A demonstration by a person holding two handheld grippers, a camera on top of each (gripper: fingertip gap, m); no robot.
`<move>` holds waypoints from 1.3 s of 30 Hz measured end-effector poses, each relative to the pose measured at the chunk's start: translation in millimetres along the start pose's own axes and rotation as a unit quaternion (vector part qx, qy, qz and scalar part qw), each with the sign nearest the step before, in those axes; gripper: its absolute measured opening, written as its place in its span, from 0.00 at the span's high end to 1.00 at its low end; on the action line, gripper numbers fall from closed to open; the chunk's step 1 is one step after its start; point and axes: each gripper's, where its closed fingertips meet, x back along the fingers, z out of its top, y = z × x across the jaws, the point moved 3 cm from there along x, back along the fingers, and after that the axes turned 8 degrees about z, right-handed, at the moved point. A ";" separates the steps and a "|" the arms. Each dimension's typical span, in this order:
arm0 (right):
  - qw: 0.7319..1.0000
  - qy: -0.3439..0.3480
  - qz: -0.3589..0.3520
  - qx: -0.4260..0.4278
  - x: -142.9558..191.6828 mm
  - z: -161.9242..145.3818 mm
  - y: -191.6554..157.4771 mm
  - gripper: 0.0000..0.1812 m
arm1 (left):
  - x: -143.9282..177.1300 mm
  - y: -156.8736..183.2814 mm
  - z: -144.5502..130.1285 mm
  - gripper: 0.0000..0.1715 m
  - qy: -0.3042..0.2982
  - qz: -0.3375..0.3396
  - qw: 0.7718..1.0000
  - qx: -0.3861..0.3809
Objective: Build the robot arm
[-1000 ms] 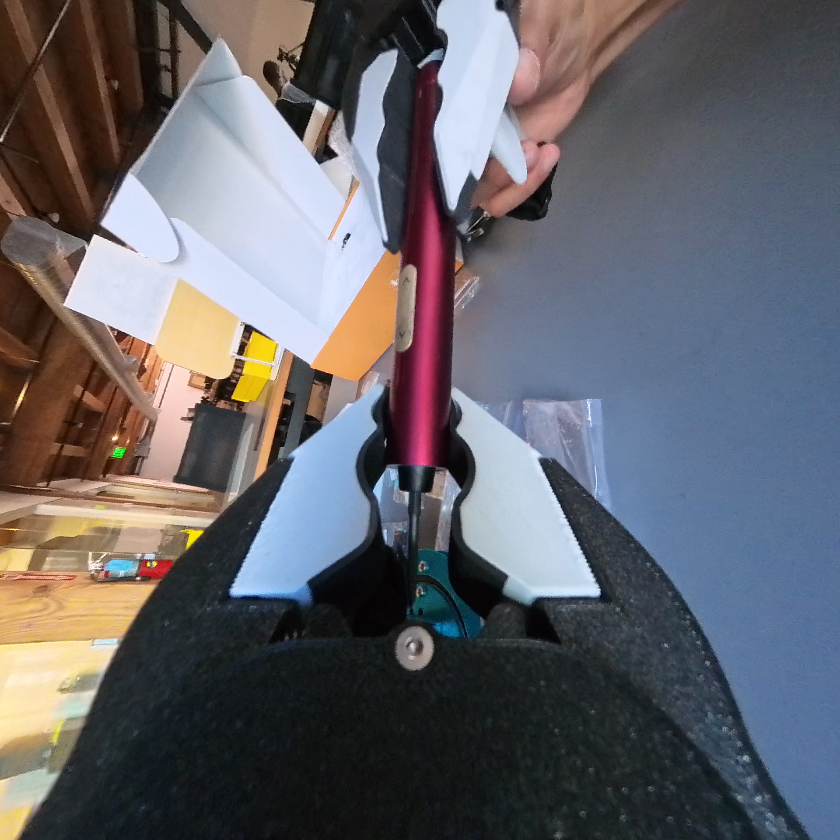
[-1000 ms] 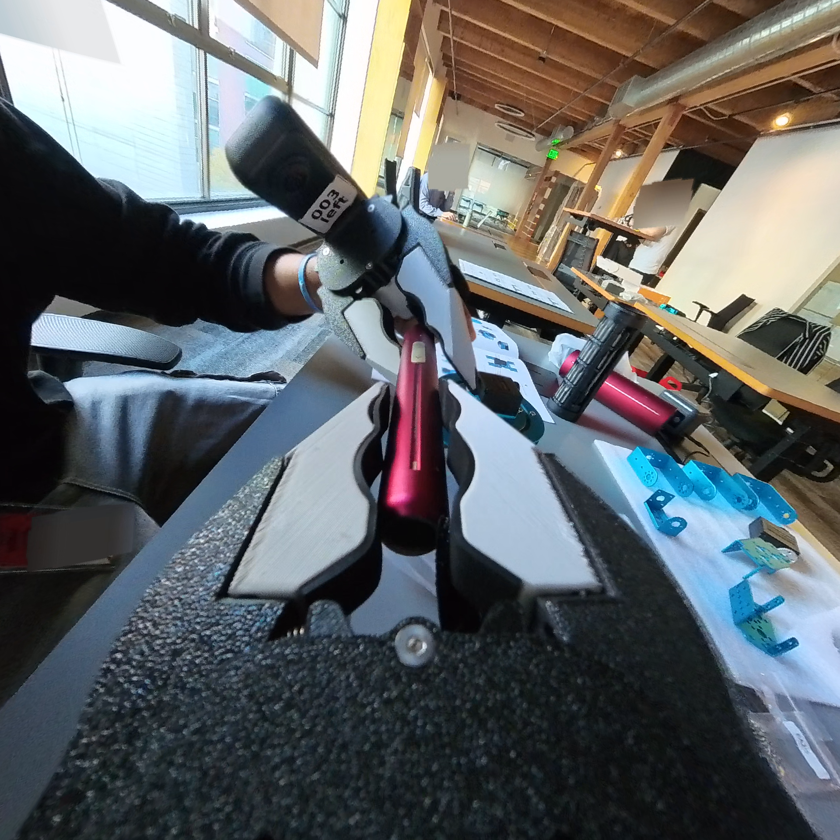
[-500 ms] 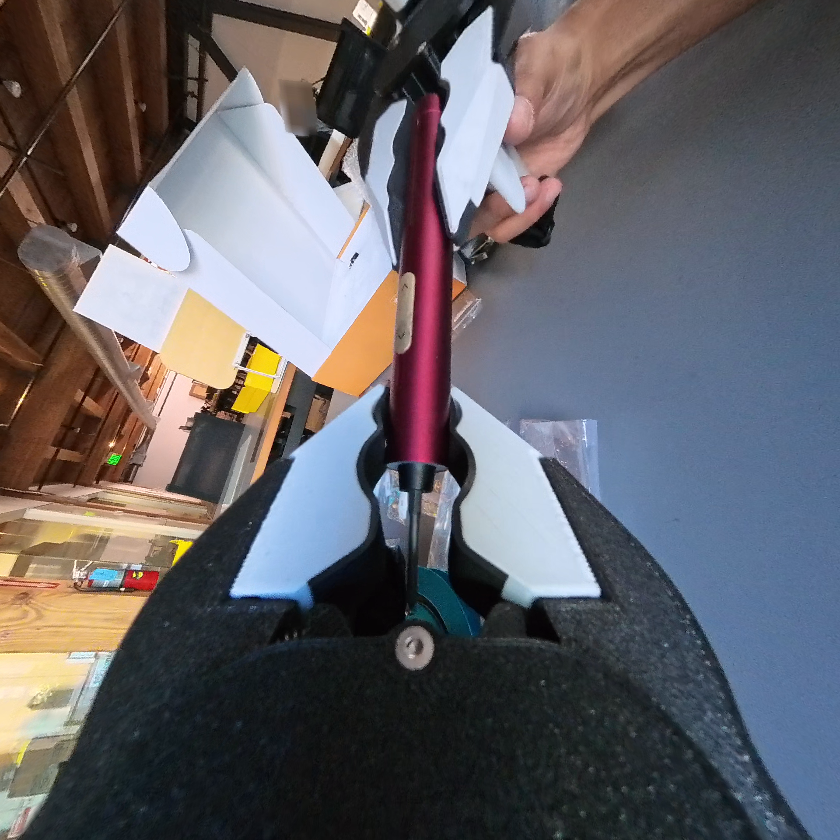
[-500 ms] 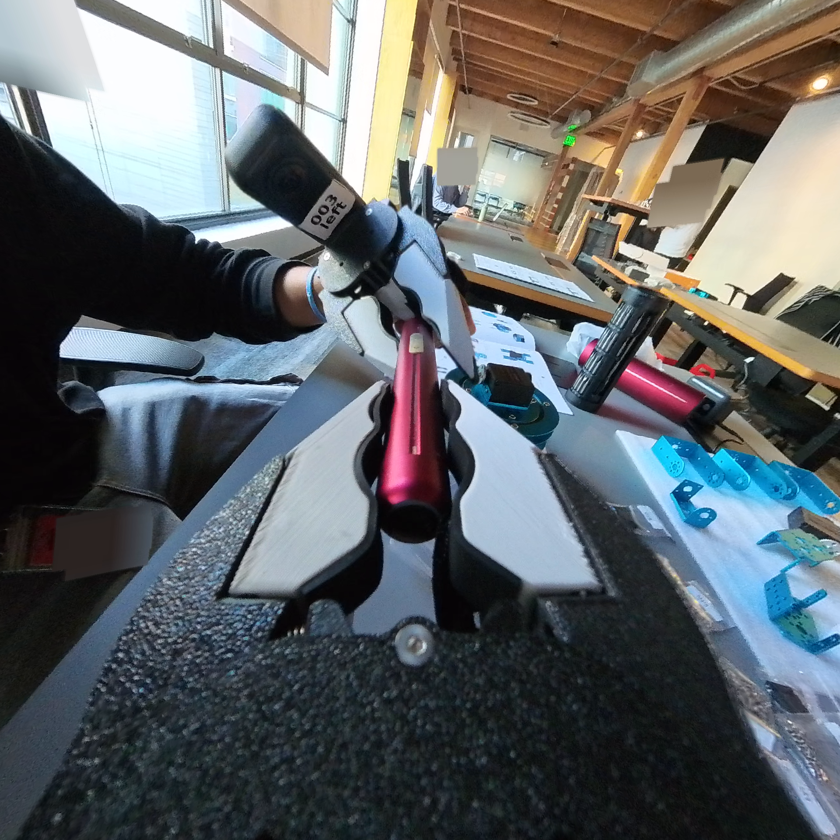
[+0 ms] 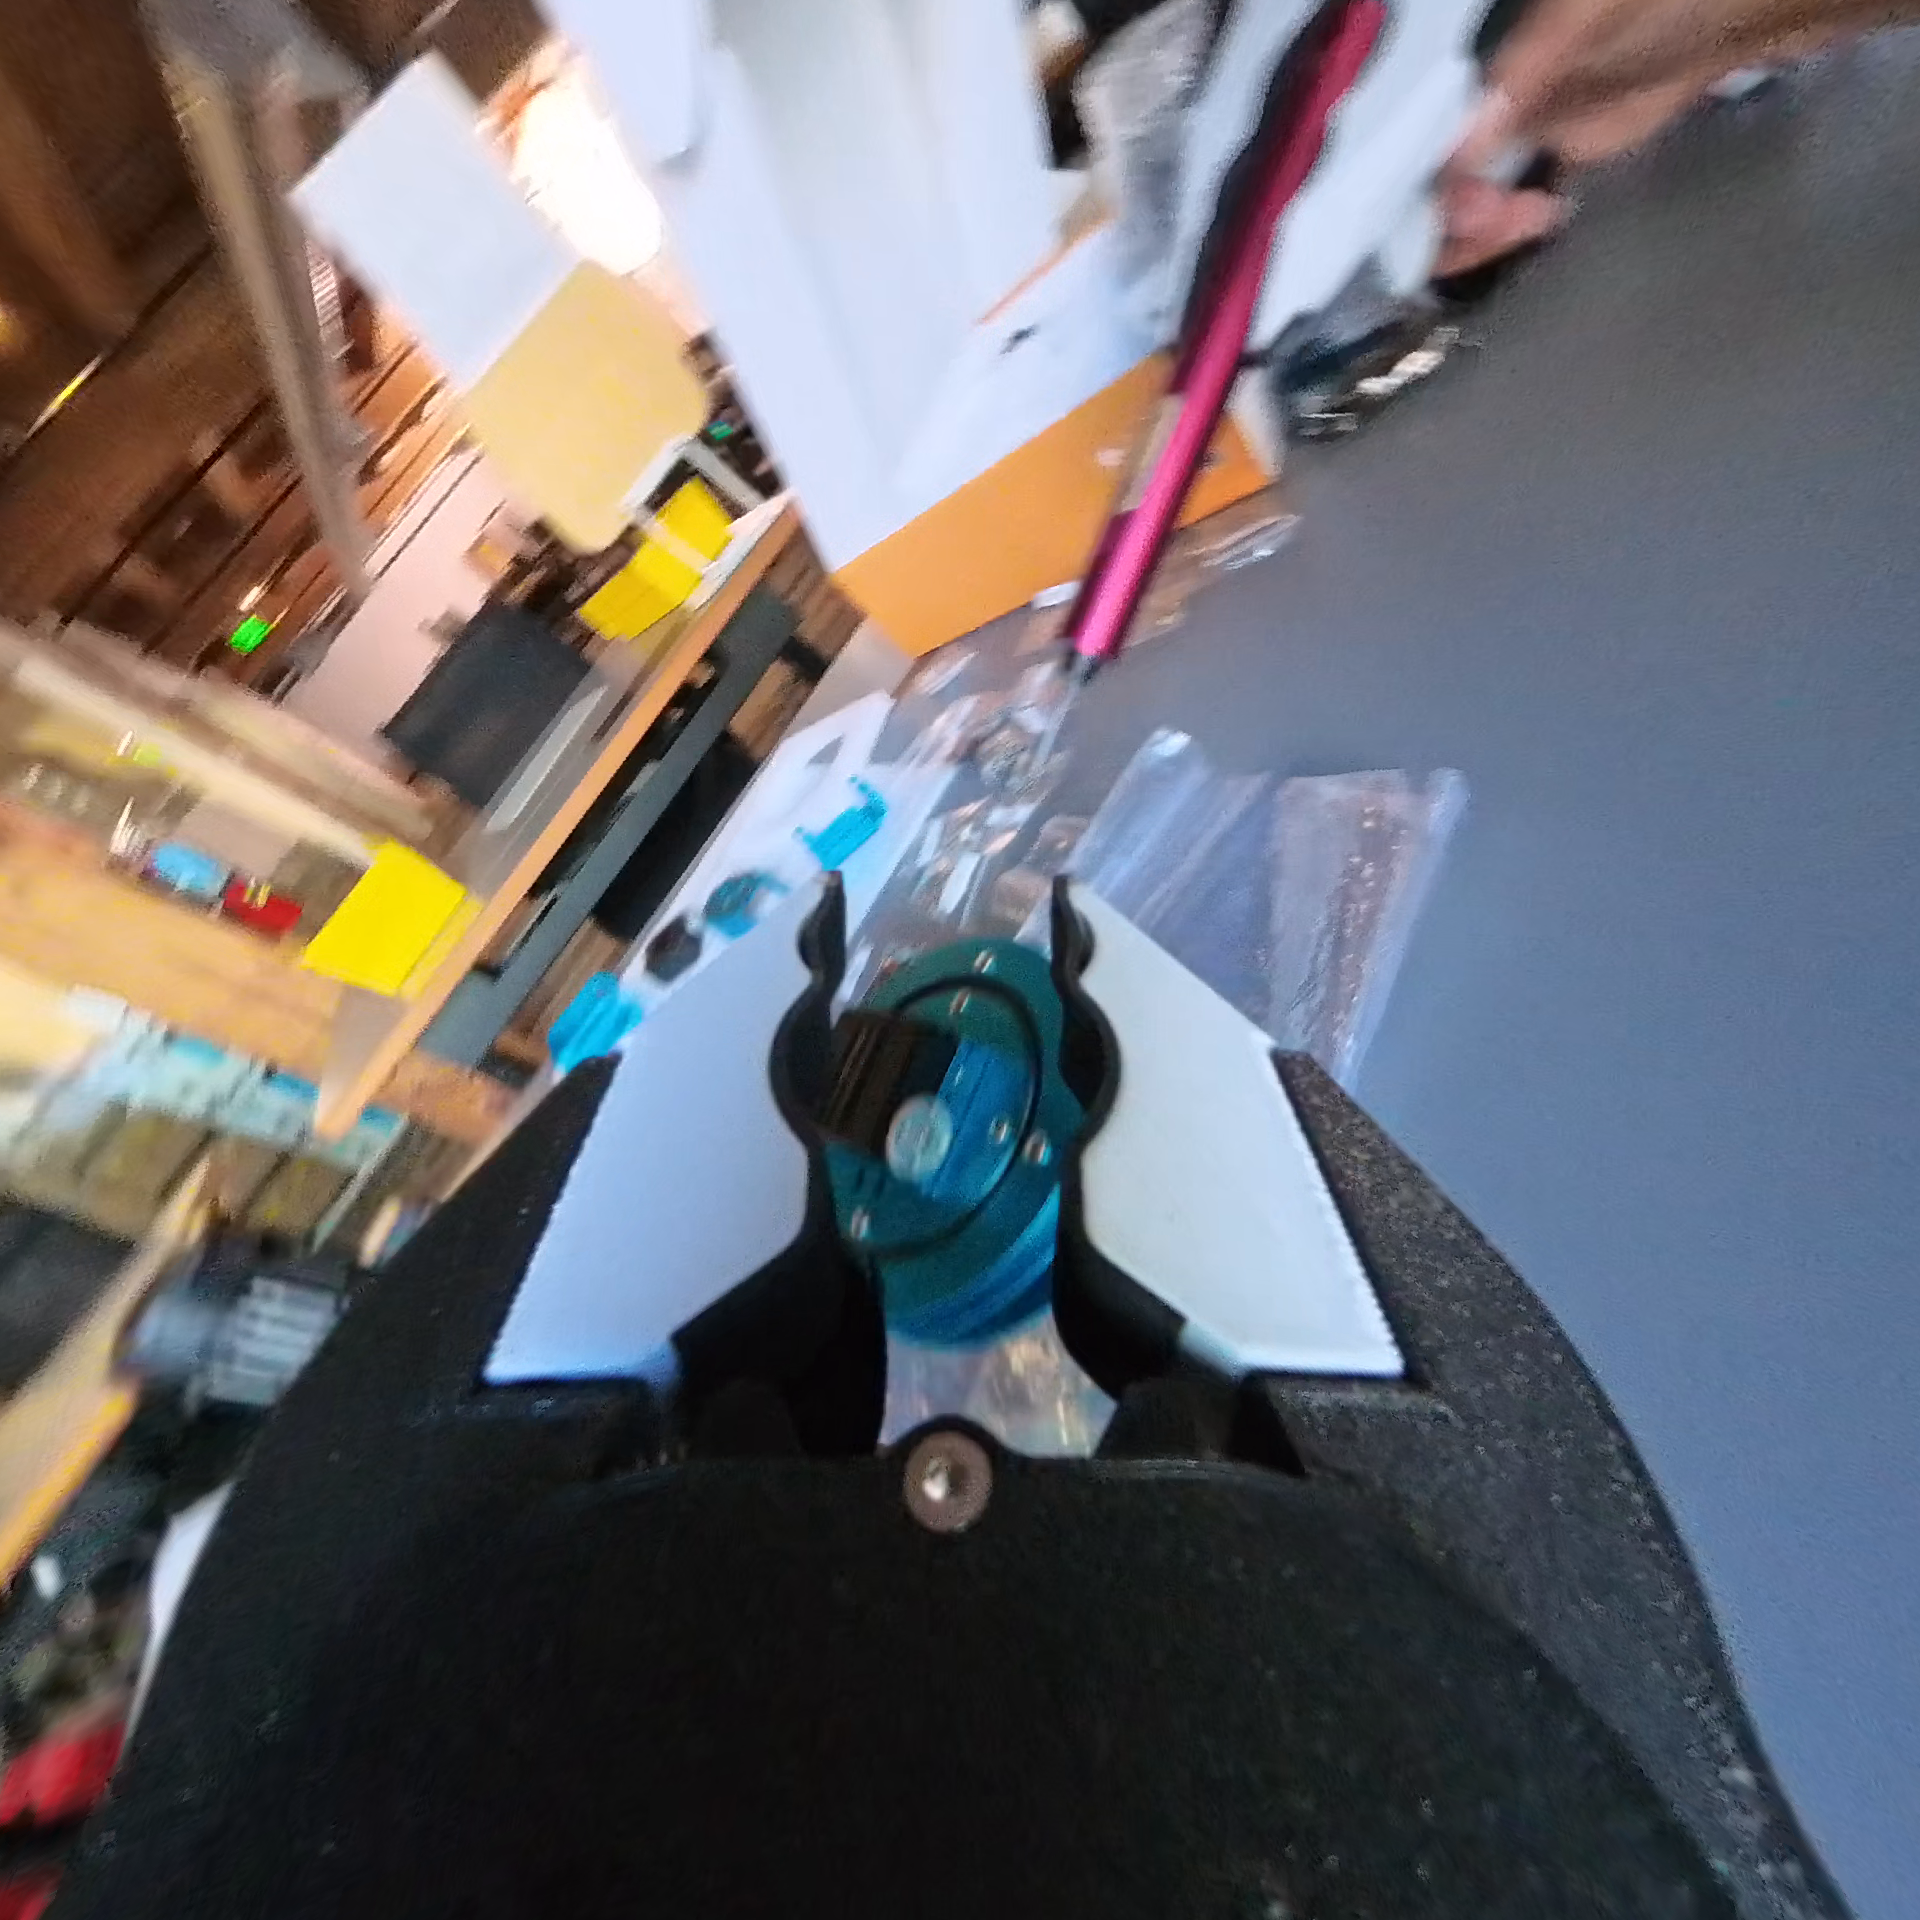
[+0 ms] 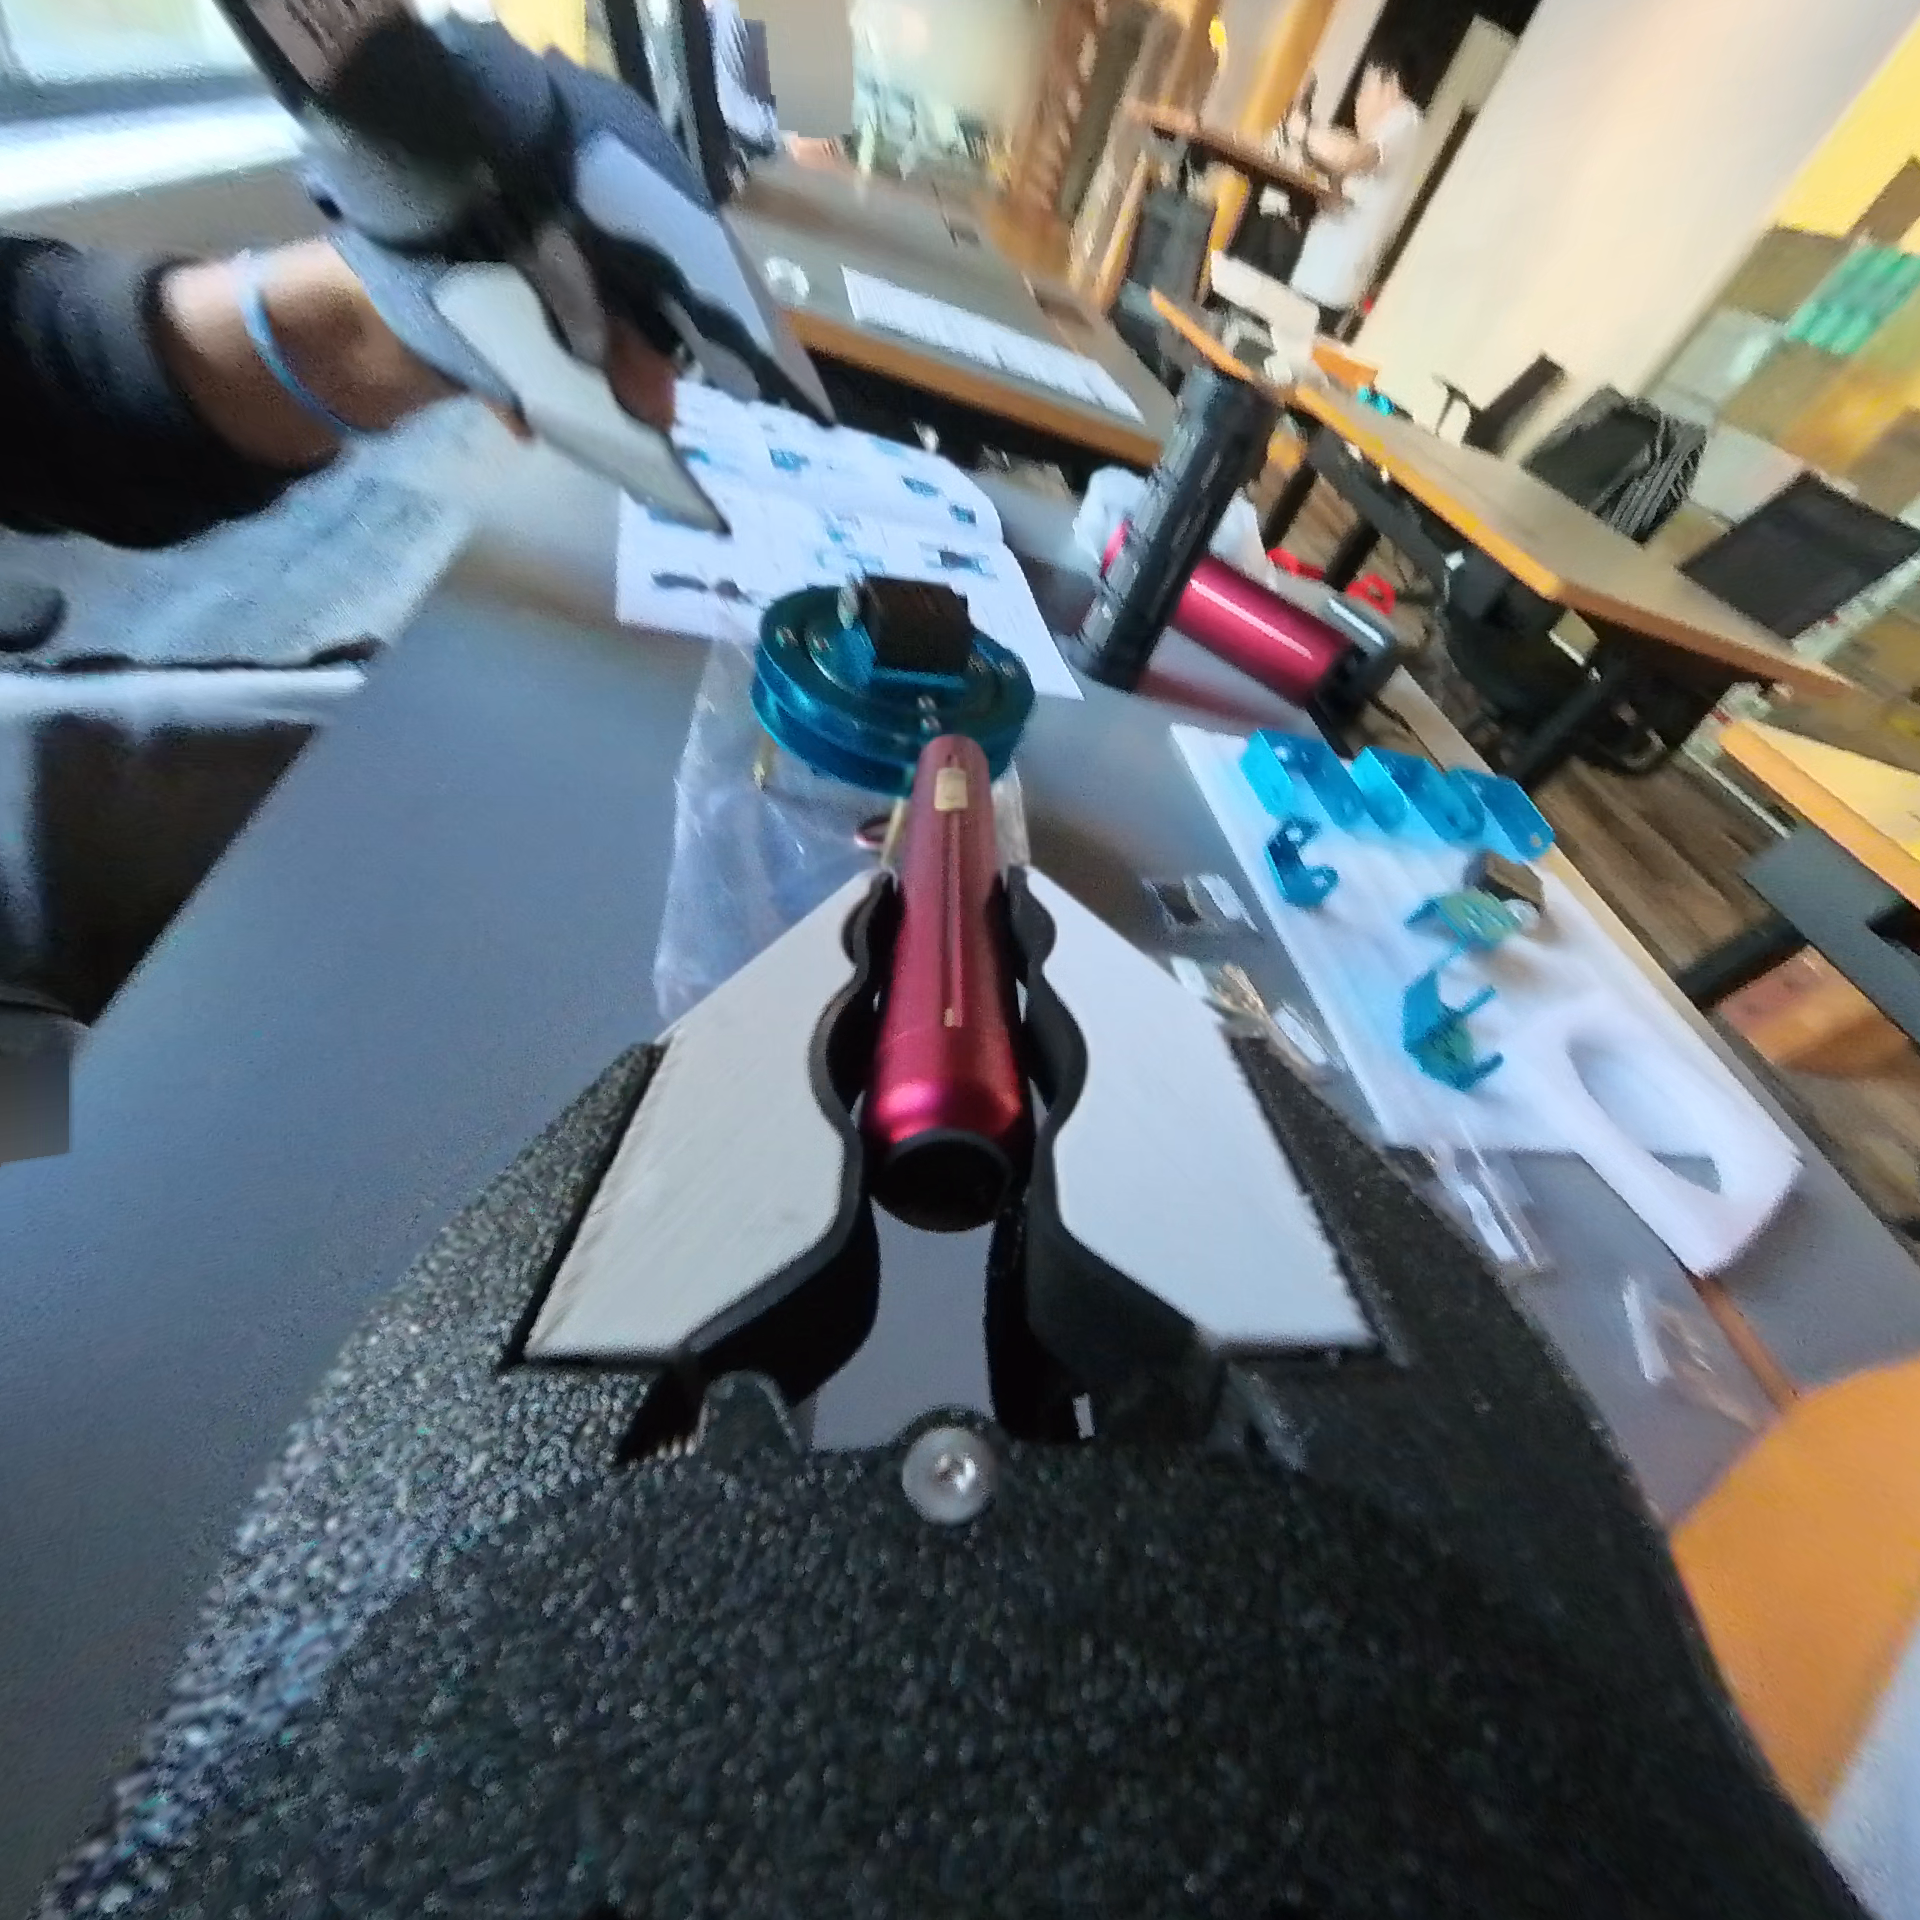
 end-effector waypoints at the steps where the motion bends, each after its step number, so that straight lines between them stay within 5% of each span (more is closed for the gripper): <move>1: 1.000 -0.006 -0.004 -0.001 0.4 -2.7 1.7 0.89 | 10.3 -7.2 -9.4 0.78 -0.007 0.022 0.999 0.034; 8: 0.997 -0.070 0.005 0.009 -45.7 -38.1 -12.8 0.89 | 52.4 -13.3 -53.2 0.78 0.015 0.121 0.967 0.223; 21: 0.996 -0.073 -0.015 0.041 -79.3 -44.7 -27.2 0.89 | 48.1 11.7 -43.7 0.82 0.084 0.117 0.973 0.180; 34: 0.998 -0.052 -0.014 0.026 -71.4 -34.9 -26.0 0.89 | 43.7 17.4 -45.2 0.82 0.070 0.097 0.977 0.179; 39: 0.999 0.024 0.017 -0.017 -58.8 -7.7 -29.6 0.89 | 34.6 29.4 -47.7 0.82 0.036 0.083 0.986 0.141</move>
